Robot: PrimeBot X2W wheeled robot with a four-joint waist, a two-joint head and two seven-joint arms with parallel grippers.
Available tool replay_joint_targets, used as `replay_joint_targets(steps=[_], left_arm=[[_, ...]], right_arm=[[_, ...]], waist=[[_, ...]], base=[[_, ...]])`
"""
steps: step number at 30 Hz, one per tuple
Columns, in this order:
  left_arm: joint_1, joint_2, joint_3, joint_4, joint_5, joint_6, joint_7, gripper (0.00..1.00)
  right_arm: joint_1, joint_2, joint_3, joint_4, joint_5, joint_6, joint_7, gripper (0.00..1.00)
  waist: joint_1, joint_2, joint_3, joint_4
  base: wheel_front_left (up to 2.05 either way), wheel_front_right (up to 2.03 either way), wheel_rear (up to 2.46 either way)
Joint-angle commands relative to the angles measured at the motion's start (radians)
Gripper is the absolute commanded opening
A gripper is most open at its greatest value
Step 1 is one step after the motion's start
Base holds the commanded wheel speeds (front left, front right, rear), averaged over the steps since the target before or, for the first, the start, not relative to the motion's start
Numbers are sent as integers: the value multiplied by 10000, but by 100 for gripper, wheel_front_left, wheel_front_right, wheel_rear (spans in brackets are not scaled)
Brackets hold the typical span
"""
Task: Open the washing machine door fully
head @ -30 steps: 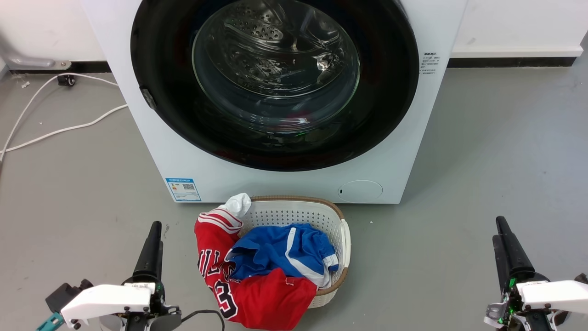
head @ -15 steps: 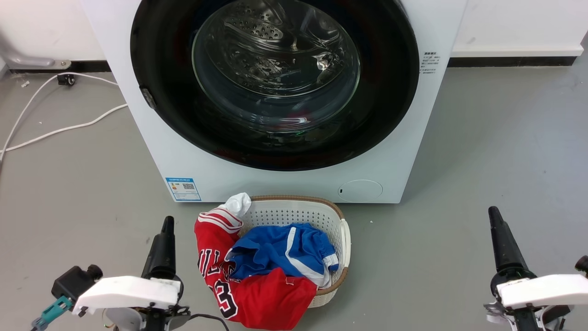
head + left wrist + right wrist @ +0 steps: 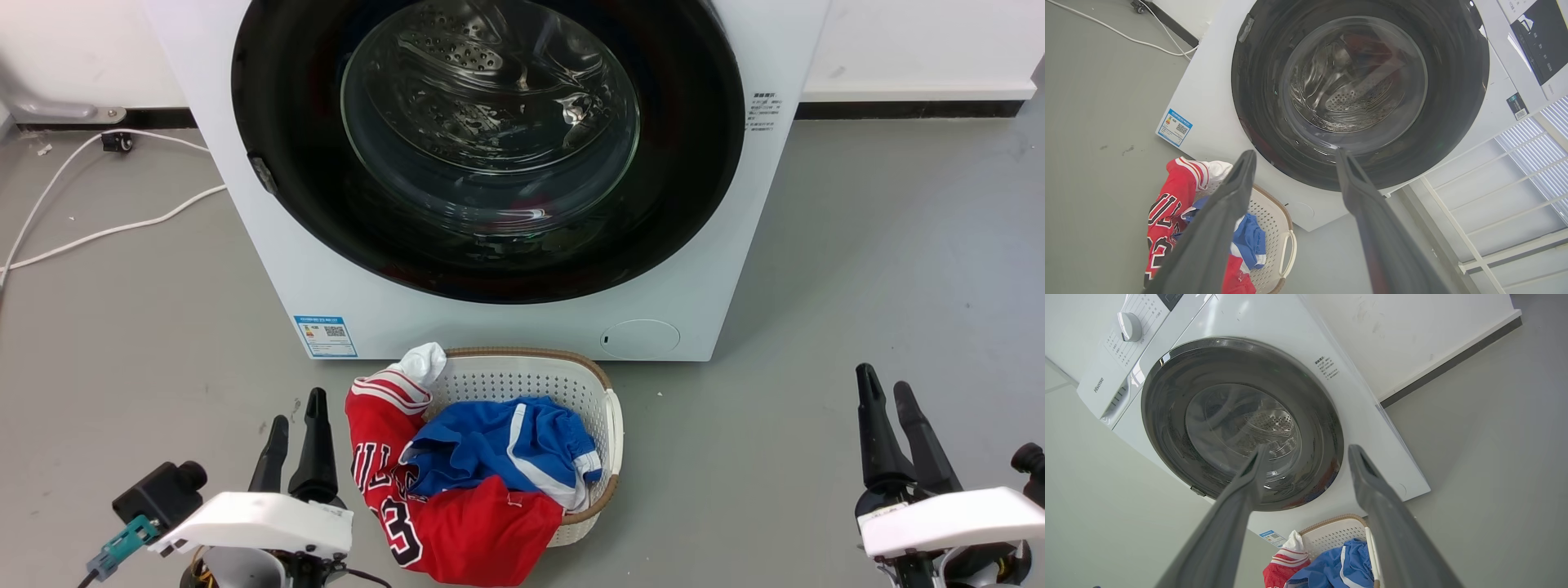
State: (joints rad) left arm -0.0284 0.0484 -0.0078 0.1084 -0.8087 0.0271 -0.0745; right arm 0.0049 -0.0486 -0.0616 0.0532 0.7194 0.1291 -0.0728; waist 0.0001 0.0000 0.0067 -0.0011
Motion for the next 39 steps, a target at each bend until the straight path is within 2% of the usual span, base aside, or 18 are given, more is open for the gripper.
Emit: replay_joint_targets(steps=[1,11,20,39], left_arm=[[-71,41,-60,-180,323,39,-89,100],[24,144,-322,-357,1650,328,-400,100],[94,195,-528,-566,2664,409,-652,100],[246,163,-775,-678,4472,214,-1130,100]], right_arm=[[-10,-27,20,-239,-325,19,-98,100],[115,-27,19,-624,-1707,20,-405,100],[271,-27,-14,-901,-2636,21,-664,100],[559,-26,-43,-1258,-4129,22,-1144,100]], waist=[[-1,0,1,-1],[-1,0,6,9],[-1,0,26,29],[-1,0,61,29]], base=[[0,0,0],[0,0,0],[0,0,0],[0,0,0]])
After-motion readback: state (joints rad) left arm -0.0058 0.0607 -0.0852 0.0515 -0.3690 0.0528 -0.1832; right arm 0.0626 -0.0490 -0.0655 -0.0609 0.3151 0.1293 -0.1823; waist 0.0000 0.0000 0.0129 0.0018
